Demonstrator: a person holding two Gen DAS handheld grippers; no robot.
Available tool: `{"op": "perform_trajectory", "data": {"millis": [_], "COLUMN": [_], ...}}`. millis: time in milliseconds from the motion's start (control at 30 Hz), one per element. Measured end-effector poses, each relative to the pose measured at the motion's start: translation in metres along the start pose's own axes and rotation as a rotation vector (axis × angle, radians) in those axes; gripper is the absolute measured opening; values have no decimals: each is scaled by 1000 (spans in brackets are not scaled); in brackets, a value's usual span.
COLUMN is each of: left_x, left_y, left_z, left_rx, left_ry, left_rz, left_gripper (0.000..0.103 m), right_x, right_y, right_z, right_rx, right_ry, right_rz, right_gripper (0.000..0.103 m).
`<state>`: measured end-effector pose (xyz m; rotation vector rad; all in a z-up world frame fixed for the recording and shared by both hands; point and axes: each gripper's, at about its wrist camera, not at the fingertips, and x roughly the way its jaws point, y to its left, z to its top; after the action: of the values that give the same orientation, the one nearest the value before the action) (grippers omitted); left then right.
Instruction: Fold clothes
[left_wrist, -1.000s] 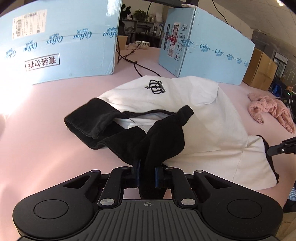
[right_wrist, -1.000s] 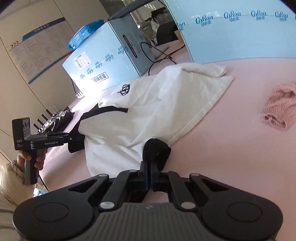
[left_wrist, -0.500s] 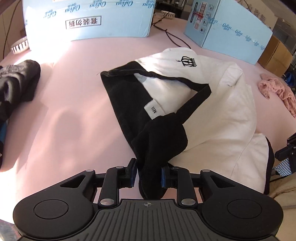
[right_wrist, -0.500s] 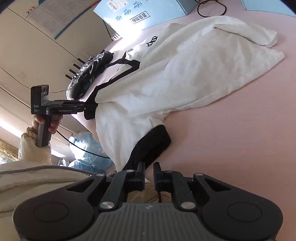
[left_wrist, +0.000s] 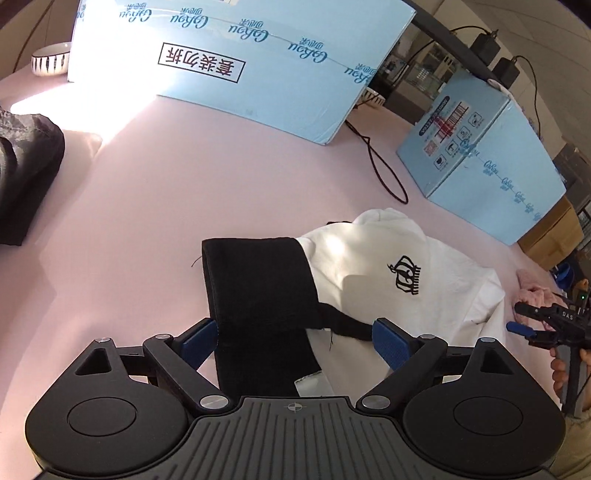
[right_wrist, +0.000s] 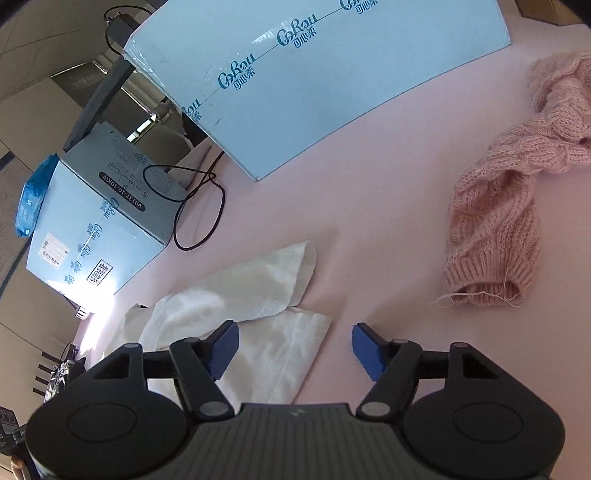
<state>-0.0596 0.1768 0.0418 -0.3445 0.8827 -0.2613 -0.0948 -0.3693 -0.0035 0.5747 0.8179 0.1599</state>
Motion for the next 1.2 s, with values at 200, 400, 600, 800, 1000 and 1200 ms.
{"op": "perform_trajectory", "data": {"millis": [200,400,600,800,1000,1200], "left_x": [25,0,-15,-5,-33,-17], "left_y": [-11,2,26,26,31,34], "left_z": [10,13,-6,-8,2,-2], "left_rx": [-98,-211,-269,-146,-103,-80], "left_ry": [-46,-264,-290,-186,-220,-77], "left_rz": [23,-21,30,58,-8,-23], "left_gripper": [13,12,14,47,82,82], "right_x": [-7,-74,-127,-116,-143,-46], "right_y": [15,16,4,12,48,48], "right_z": [-15,-8,-47,-100,-51,26], "right_rx": [-93,-97,-71,-293,-474,-107], "right_ry": [-42,-218,-91,194,-118,134], "right_rz": [-29,49,66,-40,65,225], "right_gripper": [3,3,3,11,95,73]}}
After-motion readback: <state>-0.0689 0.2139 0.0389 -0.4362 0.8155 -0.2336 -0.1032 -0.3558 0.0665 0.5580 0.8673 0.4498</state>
